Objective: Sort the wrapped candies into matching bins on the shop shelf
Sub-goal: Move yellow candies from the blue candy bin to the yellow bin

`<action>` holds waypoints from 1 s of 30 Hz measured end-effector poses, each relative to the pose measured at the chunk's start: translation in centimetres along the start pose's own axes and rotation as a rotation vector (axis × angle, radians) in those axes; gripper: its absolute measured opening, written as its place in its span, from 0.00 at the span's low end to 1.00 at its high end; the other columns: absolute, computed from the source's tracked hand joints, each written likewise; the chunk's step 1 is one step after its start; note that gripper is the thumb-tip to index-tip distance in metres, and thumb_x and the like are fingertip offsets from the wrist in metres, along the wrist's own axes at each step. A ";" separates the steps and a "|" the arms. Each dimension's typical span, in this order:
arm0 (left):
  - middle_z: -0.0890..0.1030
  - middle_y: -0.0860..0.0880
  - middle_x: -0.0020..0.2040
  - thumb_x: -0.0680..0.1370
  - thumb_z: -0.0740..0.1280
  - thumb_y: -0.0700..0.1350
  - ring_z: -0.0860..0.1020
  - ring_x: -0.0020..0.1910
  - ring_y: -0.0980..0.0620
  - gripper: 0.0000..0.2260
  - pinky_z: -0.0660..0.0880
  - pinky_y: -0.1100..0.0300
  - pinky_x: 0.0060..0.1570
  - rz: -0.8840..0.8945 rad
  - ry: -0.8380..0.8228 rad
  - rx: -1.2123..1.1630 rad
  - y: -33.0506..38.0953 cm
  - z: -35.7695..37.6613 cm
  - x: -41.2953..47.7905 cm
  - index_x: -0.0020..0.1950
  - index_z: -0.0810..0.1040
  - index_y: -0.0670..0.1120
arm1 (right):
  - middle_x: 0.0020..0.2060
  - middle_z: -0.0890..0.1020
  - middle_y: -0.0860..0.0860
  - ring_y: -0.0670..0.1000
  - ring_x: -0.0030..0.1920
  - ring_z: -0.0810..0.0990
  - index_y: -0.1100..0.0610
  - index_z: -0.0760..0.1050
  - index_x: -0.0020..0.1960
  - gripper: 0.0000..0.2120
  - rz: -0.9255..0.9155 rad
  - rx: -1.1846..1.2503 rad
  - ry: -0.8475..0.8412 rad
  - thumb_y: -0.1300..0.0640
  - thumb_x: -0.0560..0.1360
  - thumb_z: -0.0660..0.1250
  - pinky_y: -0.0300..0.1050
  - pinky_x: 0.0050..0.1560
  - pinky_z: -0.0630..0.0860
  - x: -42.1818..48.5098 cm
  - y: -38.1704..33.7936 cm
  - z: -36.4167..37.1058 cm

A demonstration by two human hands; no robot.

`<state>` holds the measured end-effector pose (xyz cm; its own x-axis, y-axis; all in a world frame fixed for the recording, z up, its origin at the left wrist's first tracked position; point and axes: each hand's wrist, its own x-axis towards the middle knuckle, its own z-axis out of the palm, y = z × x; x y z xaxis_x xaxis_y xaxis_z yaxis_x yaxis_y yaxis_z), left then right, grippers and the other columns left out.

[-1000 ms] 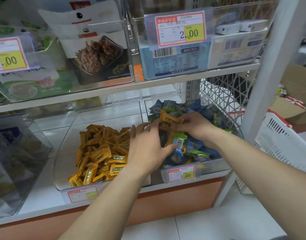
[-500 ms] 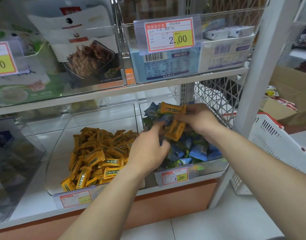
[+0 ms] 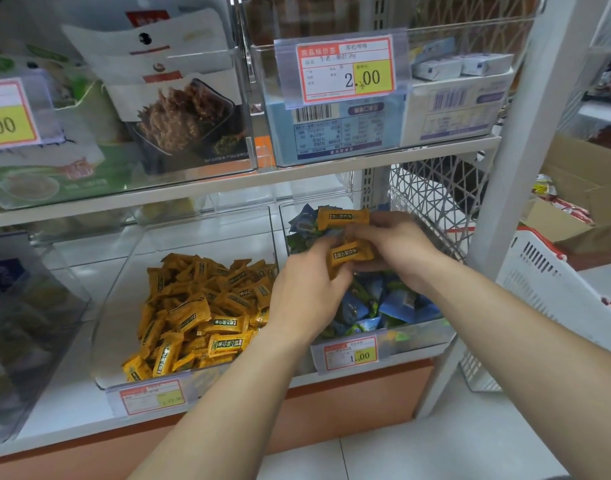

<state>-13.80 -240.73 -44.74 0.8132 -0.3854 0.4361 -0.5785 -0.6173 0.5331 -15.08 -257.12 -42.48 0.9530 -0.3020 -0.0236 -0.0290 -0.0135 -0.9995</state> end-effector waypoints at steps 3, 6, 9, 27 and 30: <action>0.83 0.58 0.41 0.78 0.68 0.53 0.80 0.40 0.59 0.10 0.74 0.63 0.39 -0.001 -0.011 -0.106 -0.3 -0.7 0.1 0.58 0.80 0.56 | 0.45 0.86 0.58 0.57 0.44 0.87 0.59 0.82 0.54 0.09 -0.022 -0.079 0.023 0.54 0.79 0.69 0.52 0.40 0.84 0.2 0.0 -0.4; 0.79 0.67 0.36 0.77 0.70 0.52 0.77 0.37 0.65 0.05 0.68 0.73 0.34 -0.094 0.031 -0.240 -0.8 -1.6 0.3 0.42 0.78 0.61 | 0.45 0.86 0.59 0.57 0.42 0.87 0.62 0.81 0.54 0.11 -0.026 -0.056 0.005 0.55 0.80 0.67 0.46 0.37 0.83 0.2 0.0 -0.4; 0.81 0.64 0.36 0.77 0.70 0.54 0.78 0.37 0.64 0.05 0.70 0.70 0.34 -0.176 0.085 -0.359 -1.6 -2.7 0.4 0.42 0.79 0.60 | 0.46 0.86 0.59 0.54 0.43 0.87 0.67 0.79 0.54 0.11 -0.064 0.036 0.046 0.58 0.79 0.67 0.47 0.42 0.85 0.3 -0.3 -0.3; 0.84 0.51 0.53 0.75 0.67 0.57 0.83 0.53 0.49 0.20 0.81 0.45 0.52 -0.270 0.037 -0.634 -2.7 -4.3 0.1 0.65 0.77 0.53 | 0.42 0.86 0.58 0.56 0.41 0.87 0.59 0.80 0.50 0.08 -0.005 0.064 -0.165 0.55 0.78 0.70 0.41 0.35 0.81 -1.8 -0.6 5.6; 0.85 0.51 0.50 0.79 0.67 0.52 0.84 0.49 0.48 0.11 0.83 0.52 0.44 -0.275 0.063 -0.725 -3.2 -4.8 0.1 0.61 0.80 0.55 | 0.41 0.87 0.53 0.52 0.41 0.87 0.58 0.81 0.53 0.07 -0.036 0.005 -0.261 0.55 0.80 0.68 0.41 0.36 0.81 -1.9 -0.7 6.0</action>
<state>-12.17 -235.56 -42.92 0.9409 -0.2303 0.2483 -0.2712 -0.0735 0.9597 -15.10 -250.79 -41.81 0.9989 -0.0454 0.0077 0.0070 -0.0148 -0.9999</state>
